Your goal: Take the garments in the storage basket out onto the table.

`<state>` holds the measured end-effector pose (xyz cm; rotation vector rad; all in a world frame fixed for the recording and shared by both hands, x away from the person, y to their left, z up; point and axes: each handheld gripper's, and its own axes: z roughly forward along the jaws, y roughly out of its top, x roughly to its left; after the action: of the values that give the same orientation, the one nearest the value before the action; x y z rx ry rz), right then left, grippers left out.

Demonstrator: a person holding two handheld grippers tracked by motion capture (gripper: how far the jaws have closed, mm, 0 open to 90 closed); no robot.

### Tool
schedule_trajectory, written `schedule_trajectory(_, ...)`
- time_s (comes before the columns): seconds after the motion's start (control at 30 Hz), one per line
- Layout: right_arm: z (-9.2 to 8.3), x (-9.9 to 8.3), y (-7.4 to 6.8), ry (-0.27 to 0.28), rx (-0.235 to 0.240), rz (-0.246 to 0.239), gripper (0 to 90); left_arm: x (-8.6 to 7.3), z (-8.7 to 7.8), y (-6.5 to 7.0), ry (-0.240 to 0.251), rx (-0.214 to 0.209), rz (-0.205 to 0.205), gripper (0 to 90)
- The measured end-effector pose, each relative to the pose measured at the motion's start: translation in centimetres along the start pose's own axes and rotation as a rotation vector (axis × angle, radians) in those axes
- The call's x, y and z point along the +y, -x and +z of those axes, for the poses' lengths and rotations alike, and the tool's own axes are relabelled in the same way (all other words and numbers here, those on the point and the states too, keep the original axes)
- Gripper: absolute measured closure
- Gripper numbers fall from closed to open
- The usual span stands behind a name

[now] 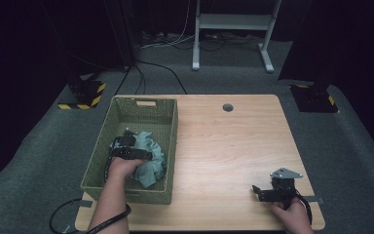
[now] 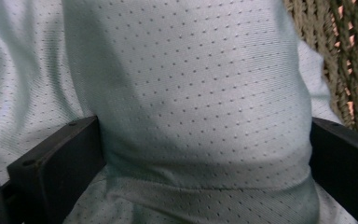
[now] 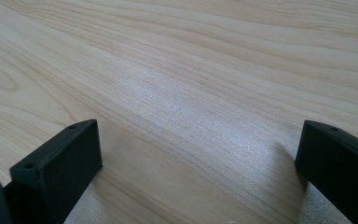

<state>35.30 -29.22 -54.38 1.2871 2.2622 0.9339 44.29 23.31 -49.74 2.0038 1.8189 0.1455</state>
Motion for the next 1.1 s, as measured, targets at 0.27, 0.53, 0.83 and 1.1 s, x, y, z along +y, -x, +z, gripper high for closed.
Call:
schedule_trajectory(0.27,0.0,0.0,0.0,0.0,-0.001,-0.001,0.1,0.1,0.6,0.3,-0.008,-0.001,0.047,4.3)
schedule_trajectory(0.53,0.0,0.0,0.0,-0.001,-0.001,-0.002,0.1,0.5,0.8,1.2,-0.035,-0.037,0.082,20.3)
schedule_trajectory(0.83,0.0,0.0,0.0,-0.002,0.001,-0.003,0.1,0.9,0.9,1.7,-0.06,-0.065,0.095,20.3)
schedule_trajectory(1.1,0.0,0.0,0.0,-0.002,0.001,-0.003,0.1,1.3,1.2,2.2,-0.105,-0.011,0.141,21.5)
